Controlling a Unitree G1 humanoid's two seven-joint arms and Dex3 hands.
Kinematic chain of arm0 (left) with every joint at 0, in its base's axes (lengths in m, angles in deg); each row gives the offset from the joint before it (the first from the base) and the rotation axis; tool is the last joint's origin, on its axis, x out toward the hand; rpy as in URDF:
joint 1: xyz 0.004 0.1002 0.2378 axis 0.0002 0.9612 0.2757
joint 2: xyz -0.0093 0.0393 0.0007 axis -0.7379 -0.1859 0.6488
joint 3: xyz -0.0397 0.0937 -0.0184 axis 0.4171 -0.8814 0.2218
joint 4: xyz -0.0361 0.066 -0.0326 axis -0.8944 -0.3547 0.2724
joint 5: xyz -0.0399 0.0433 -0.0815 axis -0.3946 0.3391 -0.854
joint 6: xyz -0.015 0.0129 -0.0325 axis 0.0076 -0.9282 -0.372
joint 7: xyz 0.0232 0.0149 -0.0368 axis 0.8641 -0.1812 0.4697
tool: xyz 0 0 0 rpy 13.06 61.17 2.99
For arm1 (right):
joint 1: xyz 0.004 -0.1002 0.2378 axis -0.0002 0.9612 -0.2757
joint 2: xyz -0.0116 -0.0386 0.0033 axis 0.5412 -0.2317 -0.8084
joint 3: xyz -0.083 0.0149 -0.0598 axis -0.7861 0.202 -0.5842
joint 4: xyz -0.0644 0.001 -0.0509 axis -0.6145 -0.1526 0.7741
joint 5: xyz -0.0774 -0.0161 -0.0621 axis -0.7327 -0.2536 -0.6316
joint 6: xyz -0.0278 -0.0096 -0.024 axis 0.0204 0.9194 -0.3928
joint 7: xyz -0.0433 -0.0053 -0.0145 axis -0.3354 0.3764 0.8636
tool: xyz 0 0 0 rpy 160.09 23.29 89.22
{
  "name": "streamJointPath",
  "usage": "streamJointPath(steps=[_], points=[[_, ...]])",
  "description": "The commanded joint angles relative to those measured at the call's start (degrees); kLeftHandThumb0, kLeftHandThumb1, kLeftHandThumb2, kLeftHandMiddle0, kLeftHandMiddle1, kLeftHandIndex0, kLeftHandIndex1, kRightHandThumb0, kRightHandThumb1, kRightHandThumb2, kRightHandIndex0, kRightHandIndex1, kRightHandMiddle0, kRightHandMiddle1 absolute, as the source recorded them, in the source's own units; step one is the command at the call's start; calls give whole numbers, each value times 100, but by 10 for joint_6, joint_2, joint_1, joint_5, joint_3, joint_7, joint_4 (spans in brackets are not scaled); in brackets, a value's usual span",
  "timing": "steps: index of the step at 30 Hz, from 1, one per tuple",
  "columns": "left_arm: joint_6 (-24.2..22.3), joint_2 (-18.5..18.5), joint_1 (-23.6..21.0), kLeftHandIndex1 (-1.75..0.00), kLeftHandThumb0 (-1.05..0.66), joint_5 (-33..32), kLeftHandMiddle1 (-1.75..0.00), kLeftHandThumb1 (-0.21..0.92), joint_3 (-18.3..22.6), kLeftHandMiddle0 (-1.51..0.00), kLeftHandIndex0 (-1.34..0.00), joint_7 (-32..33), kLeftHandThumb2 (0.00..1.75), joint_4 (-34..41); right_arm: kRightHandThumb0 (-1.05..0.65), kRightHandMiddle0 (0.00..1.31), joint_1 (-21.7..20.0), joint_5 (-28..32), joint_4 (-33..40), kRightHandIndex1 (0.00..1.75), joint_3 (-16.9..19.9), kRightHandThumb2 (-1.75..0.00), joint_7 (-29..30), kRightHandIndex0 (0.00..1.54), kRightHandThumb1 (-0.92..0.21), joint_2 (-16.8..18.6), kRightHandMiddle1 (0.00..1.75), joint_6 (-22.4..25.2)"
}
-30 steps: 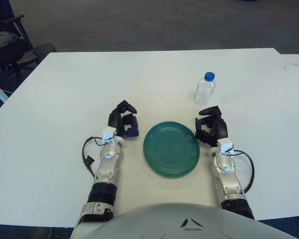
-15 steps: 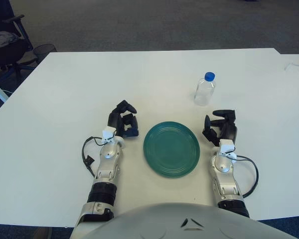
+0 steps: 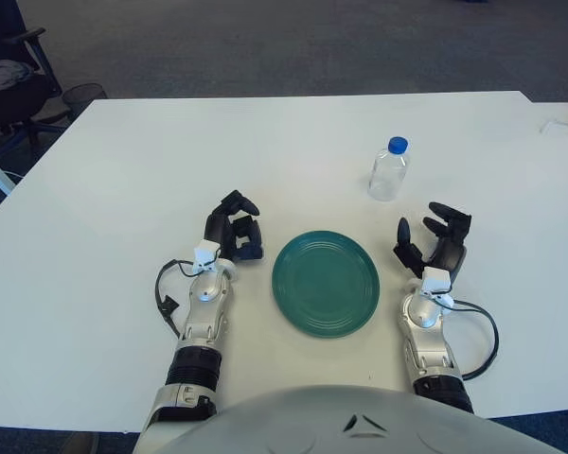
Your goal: Put the bottle into the plate.
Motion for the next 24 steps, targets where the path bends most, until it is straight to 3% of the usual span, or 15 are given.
streamJointPath(steps=[1, 6, 15, 24], points=[[0, -2, 5, -175, -61, 0, -175, 3, 3, -133, -85, 1, 167, -12, -51, 0, 5, -15, -5, 46, -4, -75, 15, 0, -55, 29, 57, 23], [0, -2, 5, -175, -61, -3, -175, 3, 3, -133, -86, -2, 167, -13, -60, 0, 5, -28, 2, 33, -9, -65, 22, 0, -62, 28, 40, 69], [-3, -1, 4, -175, -61, -10, -175, 3, 5, -133, -86, -9, 167, -13, -70, 0, -7, -21, -7, 21, -16, -52, 4, 0, -70, 15, 24, 102], [5, 0, 3, -175, -61, -1, -175, 3, 5, -133, -85, -1, 167, -17, -72, 0, -31, -9, -69, 8, -21, -45, -44, 0, -73, -15, 20, 49]])
